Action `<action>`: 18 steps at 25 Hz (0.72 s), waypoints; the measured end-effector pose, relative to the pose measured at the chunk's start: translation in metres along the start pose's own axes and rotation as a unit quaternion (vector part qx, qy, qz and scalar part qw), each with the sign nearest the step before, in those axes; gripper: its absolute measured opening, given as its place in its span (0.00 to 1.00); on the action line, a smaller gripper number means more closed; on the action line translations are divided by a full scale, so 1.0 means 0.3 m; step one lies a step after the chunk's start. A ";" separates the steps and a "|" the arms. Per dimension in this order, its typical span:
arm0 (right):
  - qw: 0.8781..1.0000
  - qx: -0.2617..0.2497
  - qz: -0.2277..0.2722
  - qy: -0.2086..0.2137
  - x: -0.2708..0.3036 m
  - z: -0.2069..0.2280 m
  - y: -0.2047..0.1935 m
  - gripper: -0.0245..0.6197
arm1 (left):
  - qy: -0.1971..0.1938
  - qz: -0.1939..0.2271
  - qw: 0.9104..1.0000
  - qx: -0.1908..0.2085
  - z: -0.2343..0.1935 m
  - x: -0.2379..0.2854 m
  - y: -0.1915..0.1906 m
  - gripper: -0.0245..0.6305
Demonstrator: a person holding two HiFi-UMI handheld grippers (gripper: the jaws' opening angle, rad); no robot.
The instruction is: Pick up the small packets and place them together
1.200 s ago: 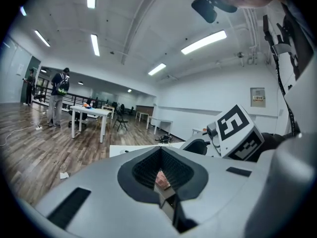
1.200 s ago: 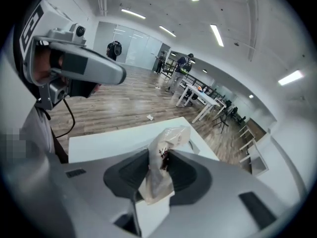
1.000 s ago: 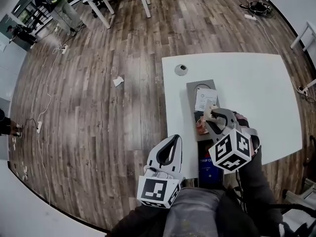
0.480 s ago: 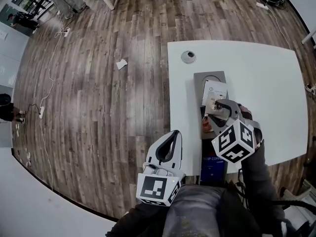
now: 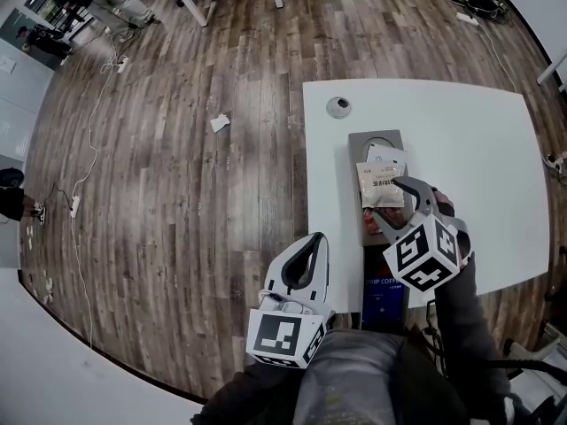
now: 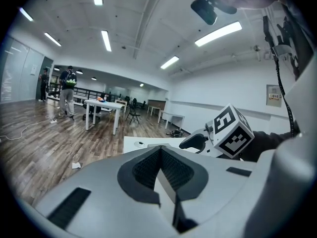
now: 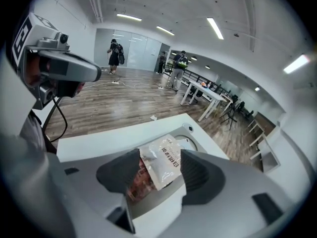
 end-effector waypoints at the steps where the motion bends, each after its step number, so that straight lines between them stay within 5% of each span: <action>1: 1.000 -0.001 0.001 -0.005 -0.012 -0.002 0.003 0.42 | -0.003 0.004 1.000 0.001 0.004 -0.006 0.004 0.04; 12: 0.999 0.015 -0.002 -0.052 -0.174 -0.129 -0.024 0.42 | -0.062 0.034 0.997 0.014 0.075 -0.132 0.040 0.04; 18: 0.998 0.047 -0.020 -0.037 -0.184 -0.294 -0.116 0.42 | -0.099 0.017 0.995 0.026 0.112 -0.200 -0.012 0.04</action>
Point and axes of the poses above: the fingertips, and each gripper's own axes: x forward along the fingers, z to its right, y out of its top, the point moved 2 cm from there along -x, backward along the fingers, and after that the axes turned 9 degrees about y, right-handed, at the moved point
